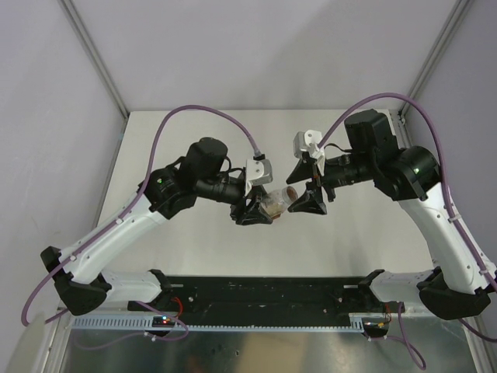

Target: Sort the pills into containers

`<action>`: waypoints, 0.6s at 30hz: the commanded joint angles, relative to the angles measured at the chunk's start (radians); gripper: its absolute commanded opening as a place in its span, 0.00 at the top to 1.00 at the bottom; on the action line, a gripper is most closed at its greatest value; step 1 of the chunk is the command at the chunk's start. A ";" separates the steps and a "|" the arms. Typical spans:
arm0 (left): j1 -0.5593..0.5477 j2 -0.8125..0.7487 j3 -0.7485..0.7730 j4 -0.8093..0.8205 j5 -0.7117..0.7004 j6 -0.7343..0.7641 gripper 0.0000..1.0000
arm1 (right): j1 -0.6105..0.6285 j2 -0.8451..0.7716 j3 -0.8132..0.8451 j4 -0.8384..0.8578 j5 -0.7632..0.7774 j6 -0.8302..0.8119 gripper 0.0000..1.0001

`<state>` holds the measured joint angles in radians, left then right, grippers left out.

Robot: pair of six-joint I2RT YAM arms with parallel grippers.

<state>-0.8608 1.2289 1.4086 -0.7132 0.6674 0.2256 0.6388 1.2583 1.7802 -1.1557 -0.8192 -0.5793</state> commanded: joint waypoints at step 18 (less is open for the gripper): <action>0.005 0.016 0.092 0.016 -0.110 -0.032 1.00 | -0.034 0.047 -0.029 0.019 -0.090 0.080 0.83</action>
<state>-0.8608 1.2369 1.4315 -0.7513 0.6384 0.2180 0.6304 1.2785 1.7687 -1.1587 -0.8383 -0.5659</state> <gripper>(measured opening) 0.568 0.476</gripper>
